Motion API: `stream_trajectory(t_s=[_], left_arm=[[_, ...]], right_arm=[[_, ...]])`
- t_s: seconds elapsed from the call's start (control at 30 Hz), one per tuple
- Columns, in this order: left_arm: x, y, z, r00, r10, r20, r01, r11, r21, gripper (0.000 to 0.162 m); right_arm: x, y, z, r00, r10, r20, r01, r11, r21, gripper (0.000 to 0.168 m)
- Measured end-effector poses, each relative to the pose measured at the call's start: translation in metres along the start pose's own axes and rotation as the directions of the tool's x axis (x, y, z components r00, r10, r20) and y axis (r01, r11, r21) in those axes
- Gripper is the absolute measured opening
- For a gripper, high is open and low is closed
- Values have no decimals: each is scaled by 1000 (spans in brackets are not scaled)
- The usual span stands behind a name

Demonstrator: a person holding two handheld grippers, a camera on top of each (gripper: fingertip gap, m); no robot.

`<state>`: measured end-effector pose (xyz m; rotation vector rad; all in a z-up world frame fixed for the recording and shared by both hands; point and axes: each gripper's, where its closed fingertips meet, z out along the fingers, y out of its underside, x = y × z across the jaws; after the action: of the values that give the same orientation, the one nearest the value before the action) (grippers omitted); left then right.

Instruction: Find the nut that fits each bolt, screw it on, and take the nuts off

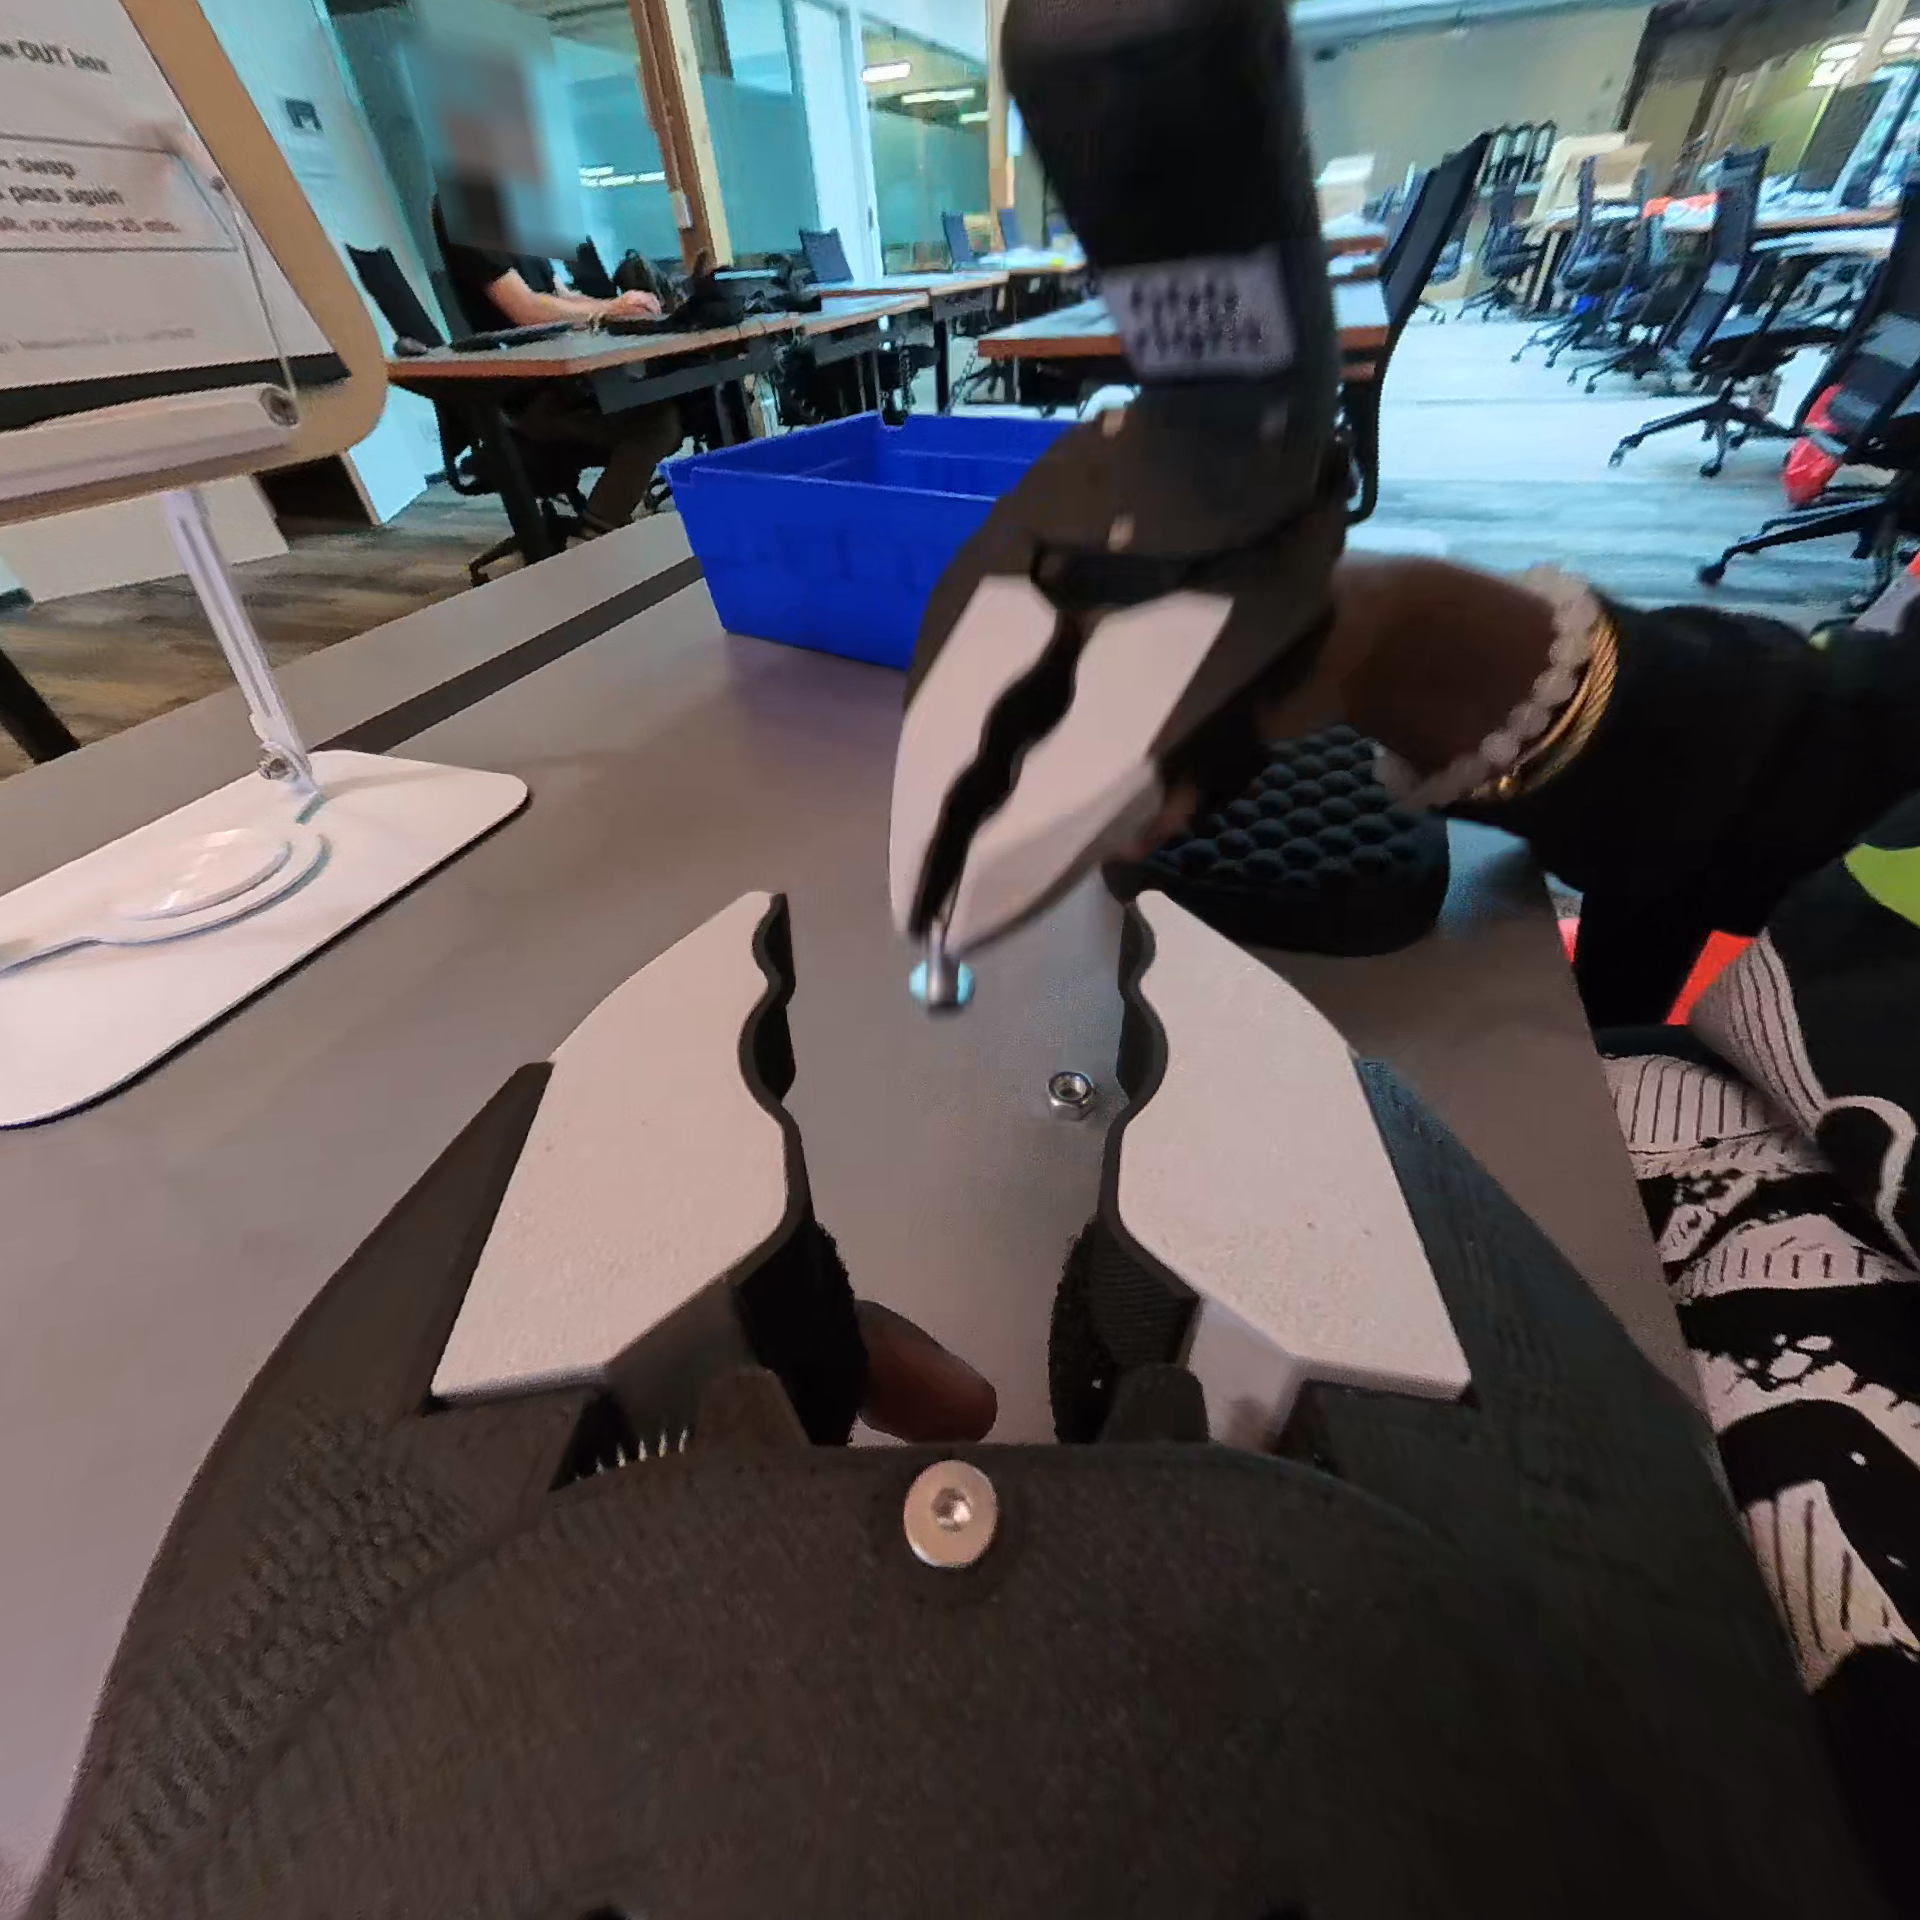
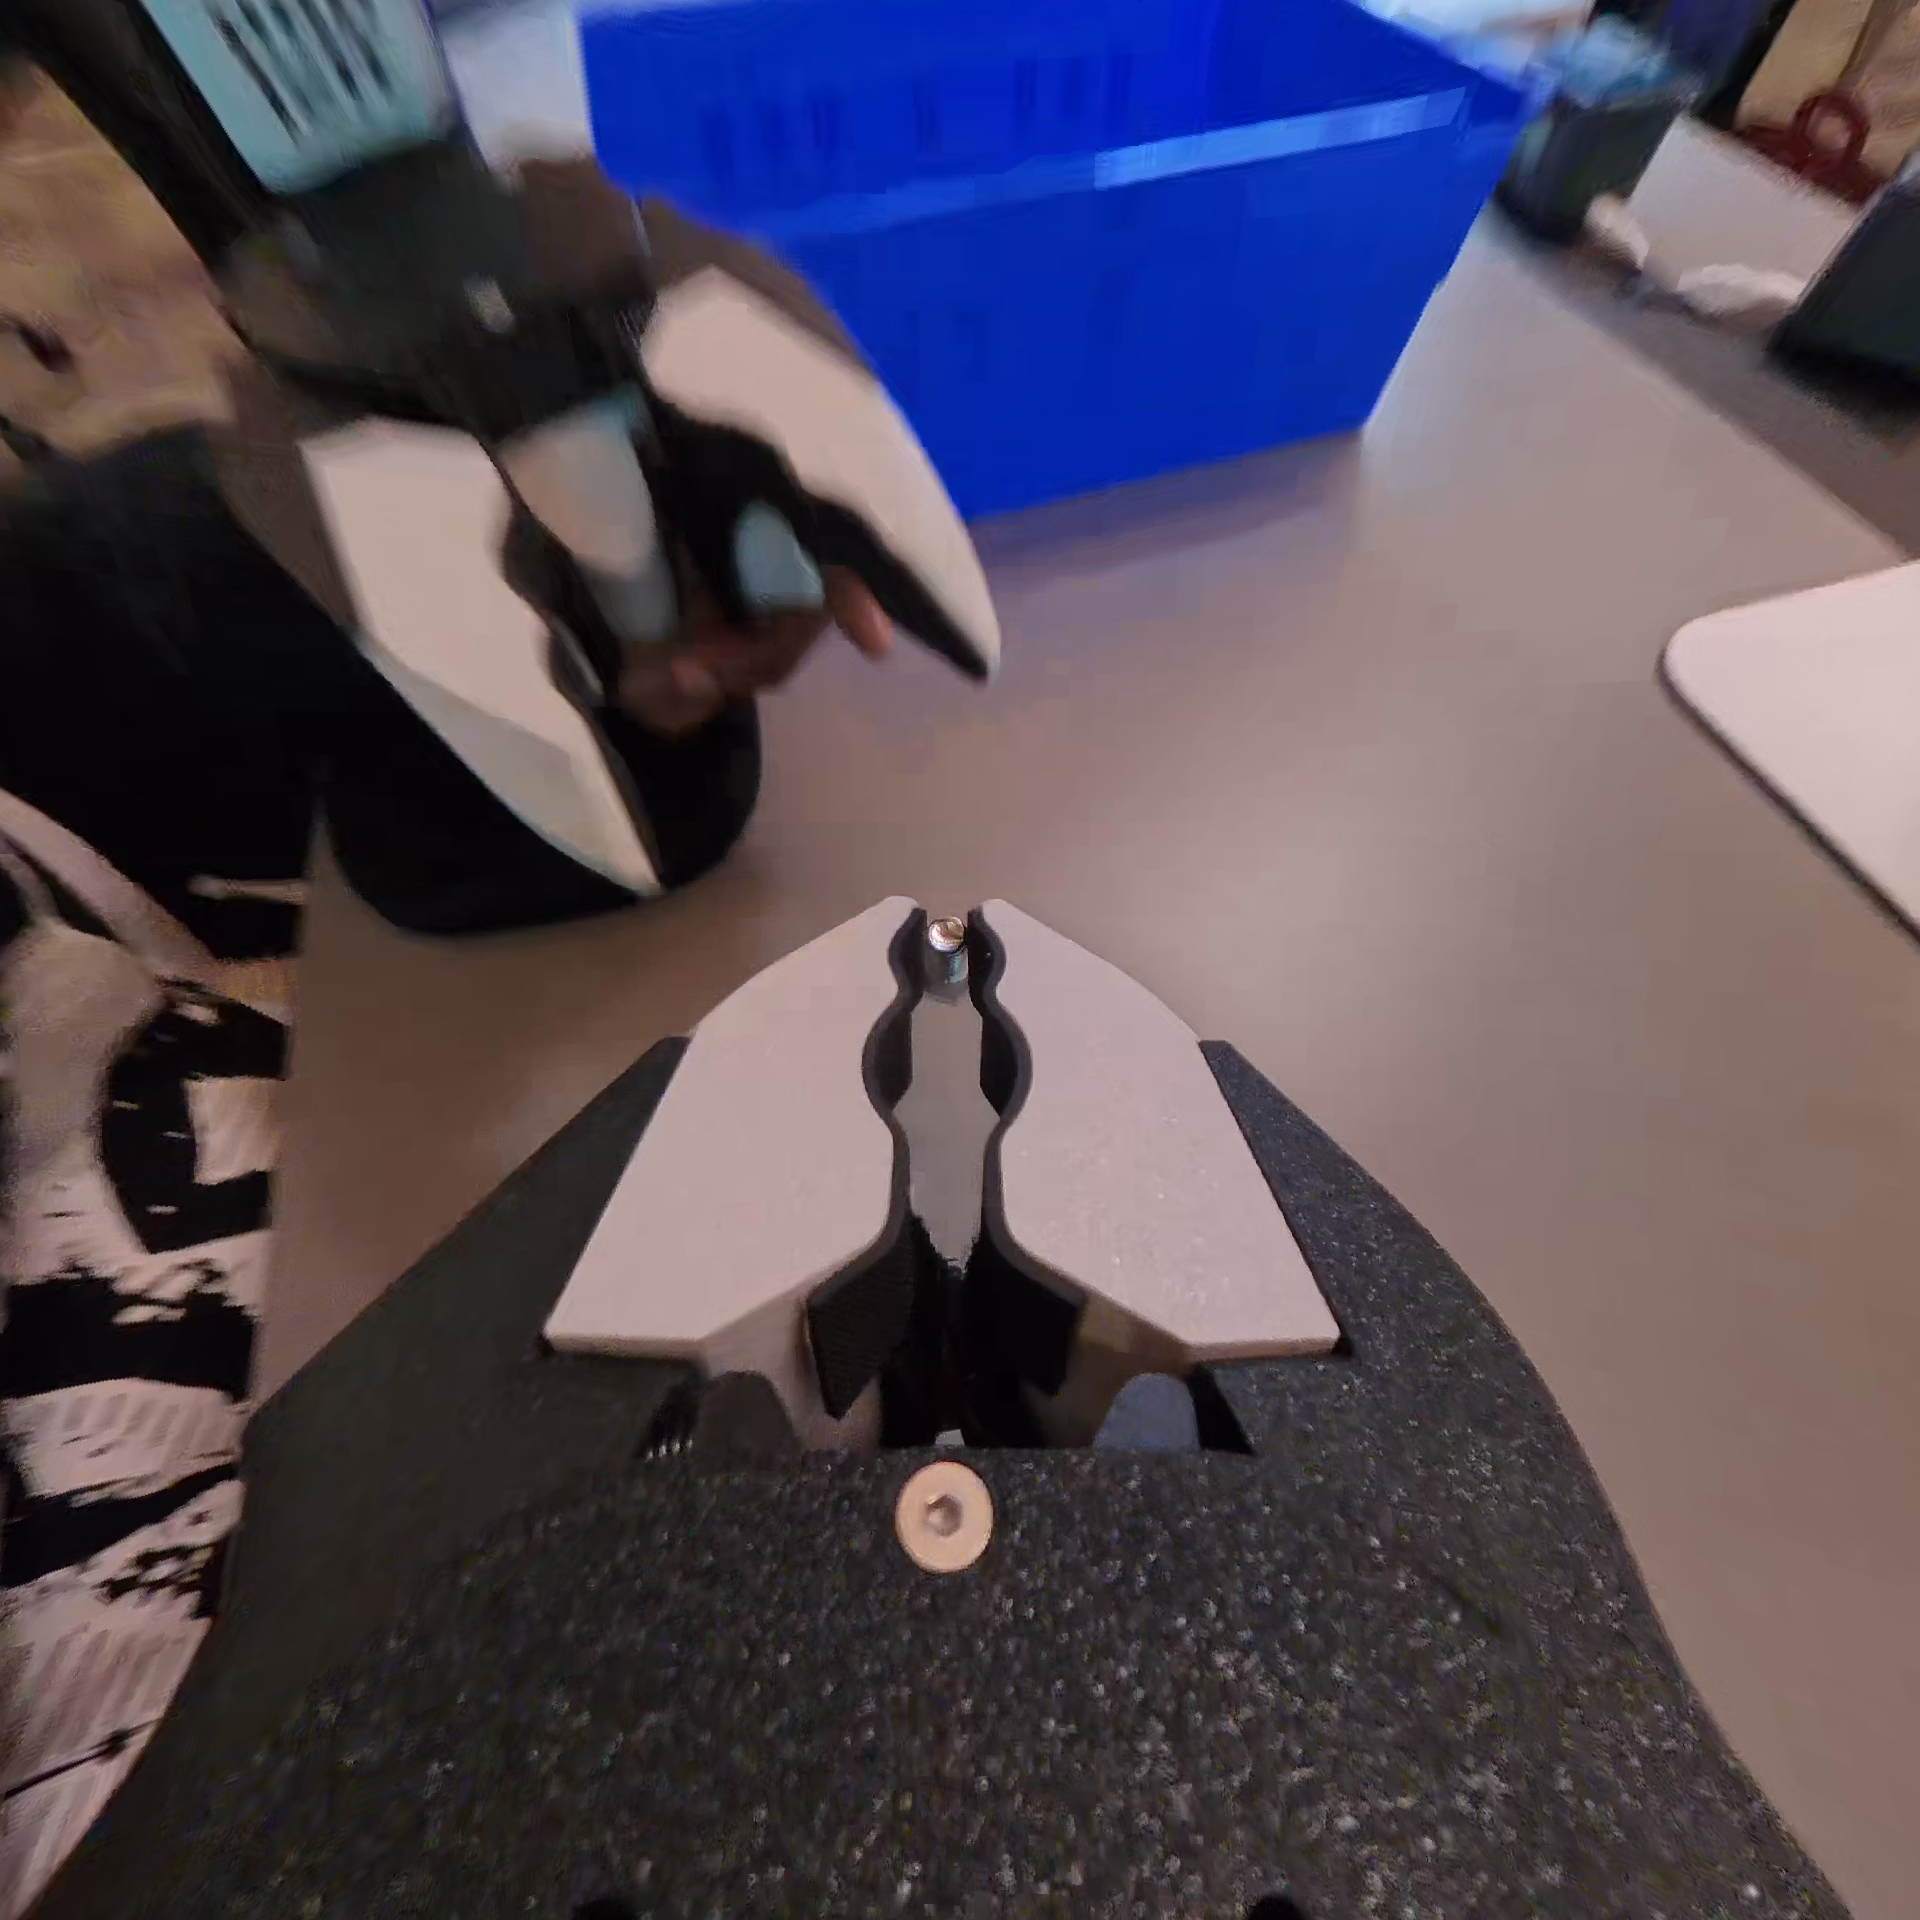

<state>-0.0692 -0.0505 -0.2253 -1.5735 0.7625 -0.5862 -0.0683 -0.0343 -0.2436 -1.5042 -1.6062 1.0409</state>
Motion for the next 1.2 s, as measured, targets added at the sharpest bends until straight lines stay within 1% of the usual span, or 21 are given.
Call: stream_trajectory(t_s=[0.07, 0.1, 0.17, 0.23, 0.37, 0.47, 0.53, 0.6, 0.7, 0.83, 1.0, 1.2], left_arm=[[2, 0, 6, 1000, -3, 20, 4, 1000, -15, 54], [6, -2, 10, 1000, -13, 8, 13, 1000, -13, 50], [15, -10, 15, 998, -62, -23, 62, 998, 16, 45], [22, -17, 19, 994, -94, -47, 96, 994, 43, 42], [28, -21, 26, 1000, -22, 10, 21, 998, 59, 37], [18, -20, 30, 989, 24, 144, -32, 998, 50, 33], [13, -22, 31, 978, 9, 207, -23, 997, 68, 32], [8, -20, 31, 965, 22, 260, -37, 998, 52, 32], [1, -16, 30, 941, 78, 328, -83, 997, 2, 29], [-1, -15, 31, 926, 100, 365, -99, 995, -20, 25], [-1, -9, 34, 908, 165, 385, -145, 986, -80, 22], [-5, -5, 34, 901, 171, 398, -139, 984, -109, 15]], right_arm=[[-8, -26, -21, 999, 3, 46, -7, 995, 96, 7], [-15, -36, -30, 997, -9, 79, -1, 992, 128, 7], [-26, -48, -41, 992, -34, 124, 15, 989, 150, 7], [-34, -52, -44, 989, -49, 139, 29, 989, 143, 7], [-30, -48, -39, 997, -27, 71, 20, 995, 99, 7], [-26, -48, -35, 1000, 9, 6, -9, 996, 92, 7], [-26, -49, -33, 999, 21, -27, -19, 995, 97, 8], [-24, -49, -32, 997, 30, -68, -23, 995, 94, 7], [-21, -50, -32, 992, 60, -114, -47, 992, 116, 7], [-20, -50, -32, 986, 79, -148, -58, 989, 136, 8], [-17, -46, -29, 981, 85, -176, -63, 990, 127, 8], [-15, -41, -26, 978, 115, -174, -92, 987, 134, 7]])
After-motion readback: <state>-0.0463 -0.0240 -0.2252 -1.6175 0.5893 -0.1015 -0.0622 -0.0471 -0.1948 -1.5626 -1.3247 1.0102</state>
